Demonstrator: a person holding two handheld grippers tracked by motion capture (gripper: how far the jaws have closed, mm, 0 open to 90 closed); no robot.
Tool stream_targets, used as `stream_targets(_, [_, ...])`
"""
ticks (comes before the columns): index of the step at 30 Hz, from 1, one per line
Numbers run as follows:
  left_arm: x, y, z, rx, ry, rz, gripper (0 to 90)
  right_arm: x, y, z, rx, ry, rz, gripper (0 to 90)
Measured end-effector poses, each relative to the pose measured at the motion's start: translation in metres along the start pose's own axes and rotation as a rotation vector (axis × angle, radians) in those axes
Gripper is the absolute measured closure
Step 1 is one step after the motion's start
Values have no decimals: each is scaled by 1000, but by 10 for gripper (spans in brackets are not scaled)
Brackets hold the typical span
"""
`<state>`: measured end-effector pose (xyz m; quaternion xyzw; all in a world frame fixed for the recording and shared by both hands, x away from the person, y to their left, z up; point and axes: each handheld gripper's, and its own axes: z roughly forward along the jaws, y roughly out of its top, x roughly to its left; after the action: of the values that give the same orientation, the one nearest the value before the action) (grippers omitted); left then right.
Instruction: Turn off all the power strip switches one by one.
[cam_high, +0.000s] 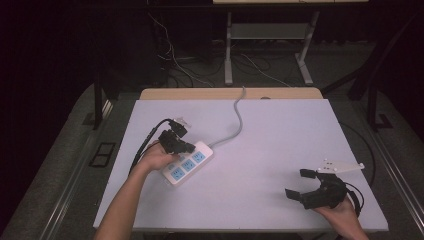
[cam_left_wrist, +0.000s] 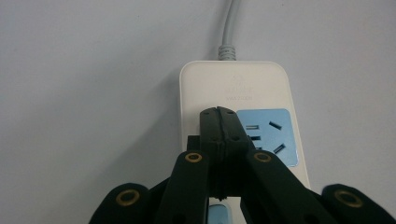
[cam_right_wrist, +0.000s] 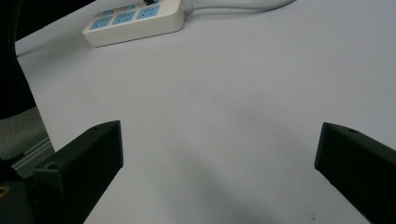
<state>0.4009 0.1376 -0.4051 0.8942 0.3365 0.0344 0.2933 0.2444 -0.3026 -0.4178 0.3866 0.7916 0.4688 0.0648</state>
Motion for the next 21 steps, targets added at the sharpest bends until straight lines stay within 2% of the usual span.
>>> stream_targets(6, [0,0,1,4,0,-13,895,1,0,0,3,0,-3,10])
stream_targets(9, [-2,1,1,10,15,11,895,1,0,0,3,-1,-3,9])
stream_targets(21, [-6,2,1,16,41,25,895,1,0,1,4,-1,-1,10])
